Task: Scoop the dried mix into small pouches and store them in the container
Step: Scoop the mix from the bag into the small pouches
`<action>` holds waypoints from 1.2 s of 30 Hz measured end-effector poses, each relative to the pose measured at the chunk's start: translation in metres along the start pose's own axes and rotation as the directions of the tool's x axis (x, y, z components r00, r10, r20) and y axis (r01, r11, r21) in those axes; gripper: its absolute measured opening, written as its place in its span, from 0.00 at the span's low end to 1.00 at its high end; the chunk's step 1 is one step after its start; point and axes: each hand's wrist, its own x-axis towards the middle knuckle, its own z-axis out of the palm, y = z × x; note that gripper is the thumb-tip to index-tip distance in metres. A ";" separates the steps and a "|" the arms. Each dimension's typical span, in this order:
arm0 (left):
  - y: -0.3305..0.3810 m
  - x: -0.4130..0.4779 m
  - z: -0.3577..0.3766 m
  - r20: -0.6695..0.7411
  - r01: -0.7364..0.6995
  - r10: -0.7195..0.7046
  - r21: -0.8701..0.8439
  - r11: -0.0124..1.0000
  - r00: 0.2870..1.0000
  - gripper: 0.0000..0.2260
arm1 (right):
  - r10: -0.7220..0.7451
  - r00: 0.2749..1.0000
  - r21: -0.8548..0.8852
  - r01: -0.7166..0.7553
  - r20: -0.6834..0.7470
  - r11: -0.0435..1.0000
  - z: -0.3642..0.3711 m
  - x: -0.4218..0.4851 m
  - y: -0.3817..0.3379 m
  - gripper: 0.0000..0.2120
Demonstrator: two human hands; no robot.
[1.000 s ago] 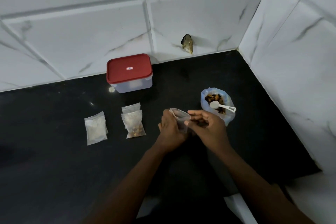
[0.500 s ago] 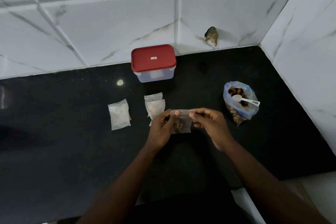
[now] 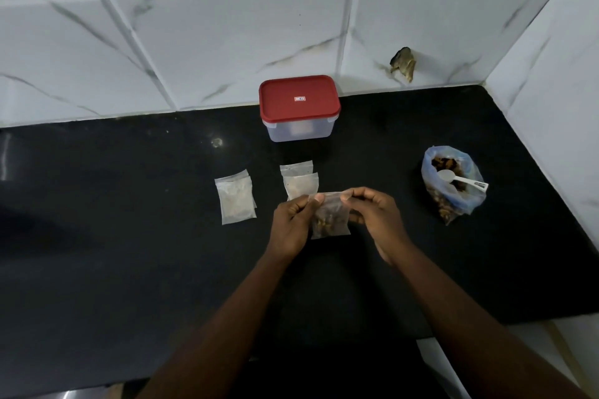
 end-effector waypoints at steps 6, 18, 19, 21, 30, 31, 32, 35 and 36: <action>-0.002 0.000 -0.013 0.041 0.017 -0.015 -0.057 0.998 0.999 0.18 | -0.019 1.000 -0.048 0.019 0.013 0.999 0.010 0.005 0.003 0.04; -0.018 0.001 -0.029 0.018 -0.031 0.031 0.012 0.999 0.999 0.15 | -0.015 0.999 -0.151 0.009 -0.039 0.988 0.026 0.020 0.023 0.03; -0.020 0.002 -0.030 0.004 -0.032 0.032 0.030 0.999 0.999 0.15 | -0.006 0.999 -0.143 0.000 -0.041 0.990 0.027 0.020 0.023 0.03; -0.022 0.003 -0.033 -0.026 -0.020 0.021 0.054 0.998 0.999 0.15 | 0.020 0.999 -0.112 -0.023 -0.031 0.993 0.028 0.021 0.022 0.05; -0.032 0.013 -0.038 -0.161 0.037 -0.012 0.159 0.987 0.987 0.11 | 0.085 0.996 -0.053 -0.087 -0.026 0.995 0.041 0.034 0.028 0.08; -0.031 0.015 -0.038 -0.181 0.053 -0.025 0.149 0.987 0.983 0.10 | 0.085 0.996 -0.056 -0.087 -0.031 0.995 0.043 0.036 0.028 0.08; -0.032 0.017 -0.039 -0.201 0.065 -0.036 0.140 0.988 0.979 0.08 | 0.088 0.995 -0.069 -0.090 -0.037 0.994 0.044 0.038 0.029 0.08; -0.031 0.022 -0.044 -0.243 0.085 -0.038 0.185 0.979 0.969 0.07 | 0.082 0.994 -0.157 -0.093 -0.076 0.983 0.047 0.046 0.031 0.09; -0.031 0.024 -0.046 -0.248 0.094 -0.043 0.194 0.976 0.968 0.07 | 0.067 0.993 -0.207 -0.086 -0.097 0.975 0.047 0.048 0.031 0.09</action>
